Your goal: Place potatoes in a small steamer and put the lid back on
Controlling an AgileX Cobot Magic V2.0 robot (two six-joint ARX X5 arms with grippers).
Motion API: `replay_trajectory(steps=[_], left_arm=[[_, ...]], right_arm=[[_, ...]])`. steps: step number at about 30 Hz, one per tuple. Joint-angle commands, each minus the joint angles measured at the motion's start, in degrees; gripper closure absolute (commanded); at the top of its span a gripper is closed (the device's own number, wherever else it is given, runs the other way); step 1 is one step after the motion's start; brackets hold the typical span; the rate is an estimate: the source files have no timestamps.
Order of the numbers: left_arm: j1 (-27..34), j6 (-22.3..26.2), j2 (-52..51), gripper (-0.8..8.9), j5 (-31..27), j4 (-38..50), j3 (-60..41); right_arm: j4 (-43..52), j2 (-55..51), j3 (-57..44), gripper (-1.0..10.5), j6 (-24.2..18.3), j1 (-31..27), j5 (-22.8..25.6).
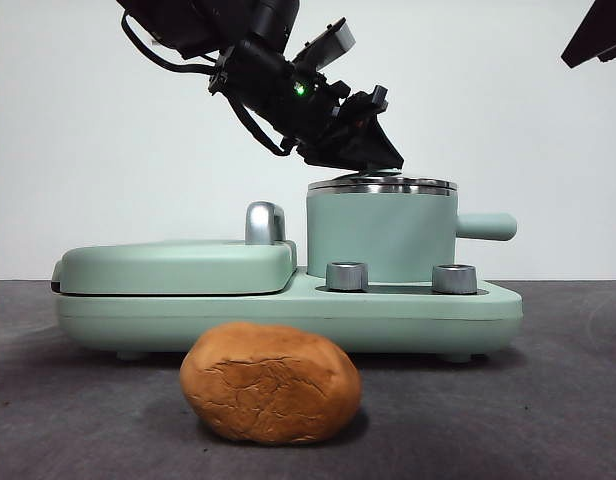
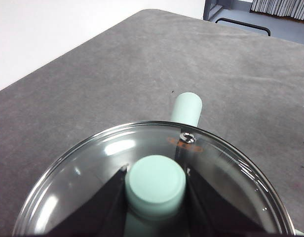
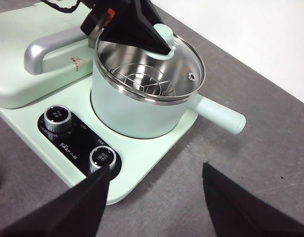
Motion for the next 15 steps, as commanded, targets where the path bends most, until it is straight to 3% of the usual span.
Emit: replay_trajectory(steps=[1, 15], left_arm=[[-0.1, 1.6, 1.2, 7.99, -0.4, 0.6, 1.5], [-0.1, 3.1, -0.6, 7.99, -0.5, 0.5, 4.8]], right_arm=[[0.6, 0.2, 0.7, 6.5, 1.1, 0.2, 0.0], [0.5, 0.2, 0.7, 6.5, 3.0, 0.2, 0.0]])
